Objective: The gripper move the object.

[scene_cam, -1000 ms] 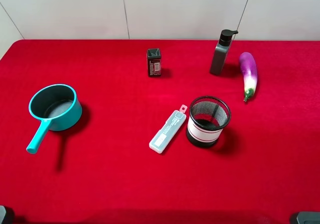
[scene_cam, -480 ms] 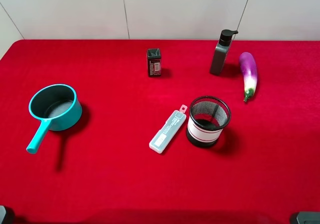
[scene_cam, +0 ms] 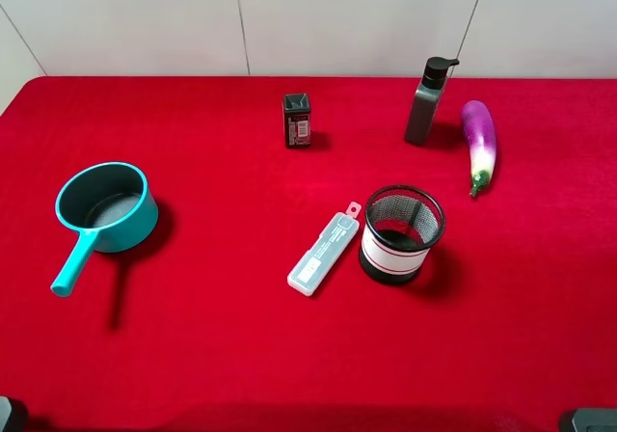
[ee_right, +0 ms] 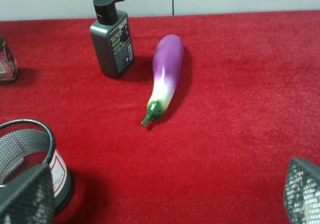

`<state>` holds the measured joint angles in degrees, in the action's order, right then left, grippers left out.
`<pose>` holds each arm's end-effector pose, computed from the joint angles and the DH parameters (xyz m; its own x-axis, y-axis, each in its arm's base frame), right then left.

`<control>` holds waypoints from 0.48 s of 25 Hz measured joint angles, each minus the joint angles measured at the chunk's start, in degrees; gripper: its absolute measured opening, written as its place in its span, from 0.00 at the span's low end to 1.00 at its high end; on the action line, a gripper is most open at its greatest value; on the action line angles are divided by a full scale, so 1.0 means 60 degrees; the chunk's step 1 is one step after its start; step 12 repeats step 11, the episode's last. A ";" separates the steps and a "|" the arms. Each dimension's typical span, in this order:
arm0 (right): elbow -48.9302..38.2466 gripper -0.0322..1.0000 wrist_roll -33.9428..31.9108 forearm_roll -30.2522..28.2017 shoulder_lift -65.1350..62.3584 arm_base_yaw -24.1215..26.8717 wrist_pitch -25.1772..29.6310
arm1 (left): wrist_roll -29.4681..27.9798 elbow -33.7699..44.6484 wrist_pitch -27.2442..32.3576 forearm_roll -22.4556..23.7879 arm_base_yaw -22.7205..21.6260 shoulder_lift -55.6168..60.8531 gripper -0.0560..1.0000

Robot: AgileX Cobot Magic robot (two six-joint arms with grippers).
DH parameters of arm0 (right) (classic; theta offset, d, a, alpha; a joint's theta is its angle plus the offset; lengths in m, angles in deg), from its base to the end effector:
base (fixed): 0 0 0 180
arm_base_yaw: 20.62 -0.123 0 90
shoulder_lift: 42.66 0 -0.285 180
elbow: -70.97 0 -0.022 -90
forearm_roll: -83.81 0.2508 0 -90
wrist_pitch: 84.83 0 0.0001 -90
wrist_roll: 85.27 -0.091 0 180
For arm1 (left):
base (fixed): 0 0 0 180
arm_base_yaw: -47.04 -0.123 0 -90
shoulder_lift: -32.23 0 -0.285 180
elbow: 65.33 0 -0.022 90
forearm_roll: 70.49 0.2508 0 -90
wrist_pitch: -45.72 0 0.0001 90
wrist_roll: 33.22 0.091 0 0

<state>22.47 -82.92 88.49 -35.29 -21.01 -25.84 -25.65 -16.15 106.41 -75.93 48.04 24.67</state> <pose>-0.0050 0.0063 0.2804 -0.4191 -0.0017 -0.9079 -0.0698 0.9971 0.0303 -0.0045 -0.0075 0.2747 -0.4494 0.0930 -0.8885 0.1297 0.9908 0.0381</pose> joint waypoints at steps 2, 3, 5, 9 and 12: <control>0.0000 0.70 0.0000 0.0000 0.0000 0.0000 0.0000 | 0.0000 0.0000 0.0000 0.0000 0.0000 0.0000 0.95; 0.0000 0.70 0.0000 0.0000 0.0000 0.0000 0.0000 | 0.0000 0.0000 0.0000 0.0000 0.0000 0.0000 0.95; 0.0000 0.70 0.0000 0.0000 0.0000 0.0000 0.0000 | 0.0013 0.0000 0.0000 0.0000 0.0000 0.0000 0.95; 0.0000 0.70 0.0000 0.0000 0.0000 0.0000 0.0000 | 0.0013 0.0000 0.0000 -0.0008 0.0000 0.0000 0.95; 0.0000 0.70 0.0000 0.0000 0.0000 0.0000 0.0000 | 0.0013 0.0000 0.0000 -0.0018 0.0000 0.0000 0.95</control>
